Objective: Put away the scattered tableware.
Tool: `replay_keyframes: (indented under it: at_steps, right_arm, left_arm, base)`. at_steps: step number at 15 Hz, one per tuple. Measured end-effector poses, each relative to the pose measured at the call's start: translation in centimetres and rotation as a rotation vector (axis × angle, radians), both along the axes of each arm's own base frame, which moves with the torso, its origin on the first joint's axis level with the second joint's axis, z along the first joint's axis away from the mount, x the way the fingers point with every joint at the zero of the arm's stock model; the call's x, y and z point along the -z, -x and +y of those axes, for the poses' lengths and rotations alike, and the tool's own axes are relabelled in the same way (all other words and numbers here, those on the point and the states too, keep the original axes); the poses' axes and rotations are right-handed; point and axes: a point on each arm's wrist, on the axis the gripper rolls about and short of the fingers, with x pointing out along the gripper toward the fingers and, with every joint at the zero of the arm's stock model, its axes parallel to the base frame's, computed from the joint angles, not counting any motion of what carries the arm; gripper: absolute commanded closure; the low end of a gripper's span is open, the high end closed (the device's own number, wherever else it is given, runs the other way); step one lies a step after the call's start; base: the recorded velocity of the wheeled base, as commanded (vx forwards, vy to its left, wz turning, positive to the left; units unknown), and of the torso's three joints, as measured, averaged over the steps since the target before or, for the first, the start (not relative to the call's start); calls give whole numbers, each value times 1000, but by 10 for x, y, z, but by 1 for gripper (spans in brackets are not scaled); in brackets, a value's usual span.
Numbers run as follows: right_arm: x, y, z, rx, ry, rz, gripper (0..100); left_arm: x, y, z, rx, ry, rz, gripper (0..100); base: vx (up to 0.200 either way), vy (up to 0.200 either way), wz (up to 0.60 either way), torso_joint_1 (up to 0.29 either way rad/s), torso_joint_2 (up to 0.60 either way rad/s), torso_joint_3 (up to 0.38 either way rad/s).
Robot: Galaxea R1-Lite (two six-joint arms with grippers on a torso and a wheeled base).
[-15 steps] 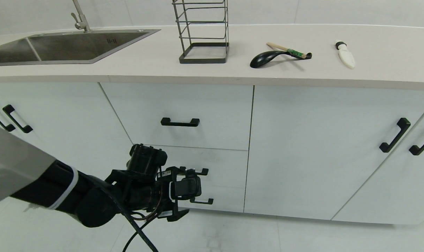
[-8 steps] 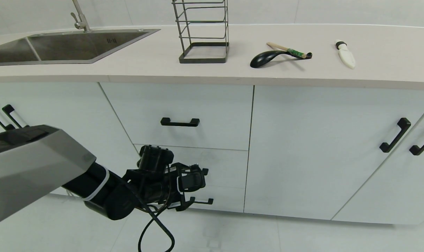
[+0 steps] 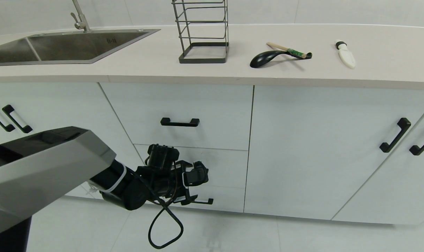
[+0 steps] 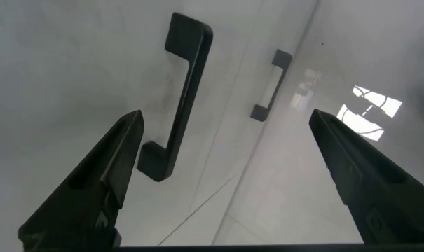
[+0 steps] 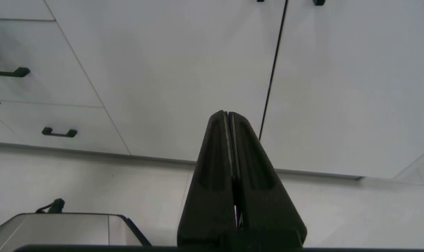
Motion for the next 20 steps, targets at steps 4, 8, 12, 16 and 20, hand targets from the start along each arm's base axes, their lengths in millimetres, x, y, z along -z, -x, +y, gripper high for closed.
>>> replay_keyframes:
  at_steps: [4, 8, 12, 16, 20]
  right_arm:
    - [0, 0, 0, 0, 0, 0, 100]
    - [0, 0, 0, 0, 0, 0, 100]
    - [0, 0, 0, 0, 0, 0, 100]
    - [0, 0, 0, 0, 0, 0, 100]
    - [0, 0, 0, 0, 0, 0, 100]
  left_arm:
    - [12, -5, -2, 0, -5, 18, 0]
    - [20, -10, -8, 8, -8, 26, 0]
    - [28, -8, -14, 27, -12, 48, 0]
    - [32, 6, -10, 32, -25, 99, 0]
    - [26, 18, -6, 32, -28, 137, 0]
  base:
    - [0, 0, 0, 0, 0, 0]
    - [0, 0, 0, 0, 0, 0]
    - [0, 0, 0, 0, 0, 0]
    - [0, 0, 0, 0, 0, 0]
    - [0, 0, 0, 0, 0, 0]
